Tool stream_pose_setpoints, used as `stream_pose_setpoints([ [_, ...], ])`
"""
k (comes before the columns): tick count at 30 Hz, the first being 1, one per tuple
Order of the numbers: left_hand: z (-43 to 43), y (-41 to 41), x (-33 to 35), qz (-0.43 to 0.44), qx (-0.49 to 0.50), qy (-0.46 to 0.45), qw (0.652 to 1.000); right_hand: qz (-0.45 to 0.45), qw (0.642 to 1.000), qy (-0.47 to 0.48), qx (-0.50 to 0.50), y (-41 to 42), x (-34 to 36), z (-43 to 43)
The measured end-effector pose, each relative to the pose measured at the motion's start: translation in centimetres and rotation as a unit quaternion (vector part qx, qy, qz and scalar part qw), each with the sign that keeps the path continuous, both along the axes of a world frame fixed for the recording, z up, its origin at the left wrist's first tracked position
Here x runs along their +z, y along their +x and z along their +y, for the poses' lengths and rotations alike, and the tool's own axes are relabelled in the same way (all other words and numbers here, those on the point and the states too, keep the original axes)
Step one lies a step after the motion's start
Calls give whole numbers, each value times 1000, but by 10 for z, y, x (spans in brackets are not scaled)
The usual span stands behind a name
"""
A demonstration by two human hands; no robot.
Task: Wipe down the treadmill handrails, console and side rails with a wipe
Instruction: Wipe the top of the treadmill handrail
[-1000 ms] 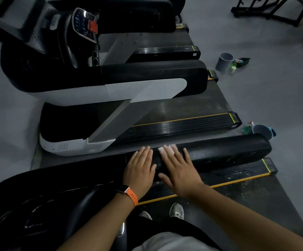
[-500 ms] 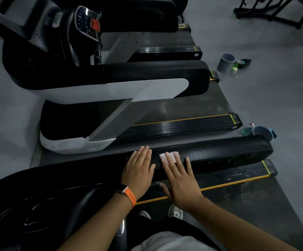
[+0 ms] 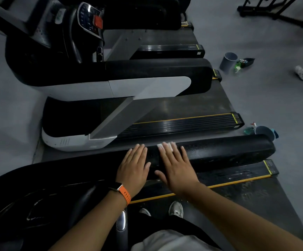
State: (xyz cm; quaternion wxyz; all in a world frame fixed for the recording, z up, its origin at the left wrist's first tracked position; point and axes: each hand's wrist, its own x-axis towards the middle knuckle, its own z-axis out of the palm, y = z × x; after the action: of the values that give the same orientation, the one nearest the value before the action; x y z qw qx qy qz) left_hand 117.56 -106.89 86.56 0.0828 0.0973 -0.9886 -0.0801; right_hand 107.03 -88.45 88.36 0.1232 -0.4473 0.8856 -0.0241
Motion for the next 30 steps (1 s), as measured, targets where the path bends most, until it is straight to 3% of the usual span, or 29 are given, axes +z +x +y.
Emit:
stream_pose_setpoints([
  [3, -4, 2, 2, -2, 0, -1, 1000, 7, 999, -4, 41, -7, 5, -8],
  [6, -11, 5, 3, -2, 7, -2, 1000, -3, 1000, 2, -30, -17, 11, -16],
  [10, -18, 8, 3, -1, -8, -11, 1000, 9, 997, 8, 70, -8, 10, -27],
  [14, -15, 7, 2, 6, 0, 0, 1000, 22, 1000, -13, 3, -3, 4, -17],
  [18, -14, 7, 2, 10, -2, -6, 1000, 39, 995, -26, 91, 20, -7, -7],
  [22, -13, 7, 1, 6, 3, 4, 1000, 55, 998, -29, 16, 26, -13, 7],
  [27, -14, 7, 2, 0, -5, 2, 1000, 103, 986, -10, 130, 32, -20, 7],
  [30, -17, 10, 2, -4, -7, 9, 1000, 108, 990, 3, 93, 20, -18, 25],
])
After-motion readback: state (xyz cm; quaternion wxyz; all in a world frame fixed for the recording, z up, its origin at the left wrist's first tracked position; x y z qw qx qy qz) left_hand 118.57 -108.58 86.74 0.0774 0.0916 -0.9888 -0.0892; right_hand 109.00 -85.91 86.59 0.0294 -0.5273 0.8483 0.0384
